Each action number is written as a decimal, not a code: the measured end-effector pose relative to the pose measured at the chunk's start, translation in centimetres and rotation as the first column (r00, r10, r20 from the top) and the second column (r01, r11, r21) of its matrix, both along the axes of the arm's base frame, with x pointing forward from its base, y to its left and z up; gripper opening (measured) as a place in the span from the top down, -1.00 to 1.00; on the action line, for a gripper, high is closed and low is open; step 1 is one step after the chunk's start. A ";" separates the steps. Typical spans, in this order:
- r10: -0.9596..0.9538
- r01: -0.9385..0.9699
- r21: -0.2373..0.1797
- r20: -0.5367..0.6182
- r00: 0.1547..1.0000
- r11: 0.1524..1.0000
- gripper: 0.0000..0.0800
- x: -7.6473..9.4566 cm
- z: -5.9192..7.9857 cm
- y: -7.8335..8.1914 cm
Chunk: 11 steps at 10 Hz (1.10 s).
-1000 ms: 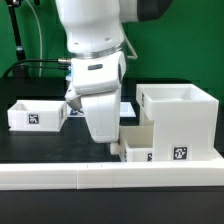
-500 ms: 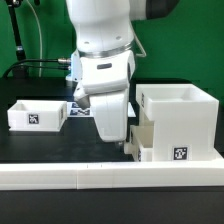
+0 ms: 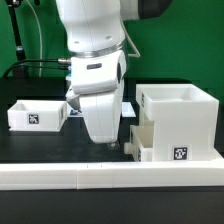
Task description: Assemble drawer
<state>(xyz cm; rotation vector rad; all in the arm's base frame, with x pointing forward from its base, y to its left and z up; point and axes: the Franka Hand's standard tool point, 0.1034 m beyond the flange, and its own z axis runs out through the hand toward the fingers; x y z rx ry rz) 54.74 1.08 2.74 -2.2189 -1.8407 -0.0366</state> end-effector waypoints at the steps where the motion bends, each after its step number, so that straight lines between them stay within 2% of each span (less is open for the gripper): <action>1: -0.011 0.011 0.000 -0.001 1.000 1.000 -0.62 0.3 0.0 0.1; 3: -0.049 0.049 -0.005 0.000 0.999 0.999 -0.62 1.1 0.4 0.7; 5: -0.072 0.072 -0.010 -0.010 0.997 0.997 -0.62 1.0 0.3 1.7; 10: -0.042 0.043 -0.053 0.014 0.999 0.998 -0.62 0.8 0.4 1.6; 11: -0.050 0.051 -0.059 0.021 0.999 0.997 -0.62 0.2 0.6 1.1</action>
Offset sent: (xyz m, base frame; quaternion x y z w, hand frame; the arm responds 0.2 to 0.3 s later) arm 0.0073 0.0192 0.0078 -0.0181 -0.0183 0.0538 0.9982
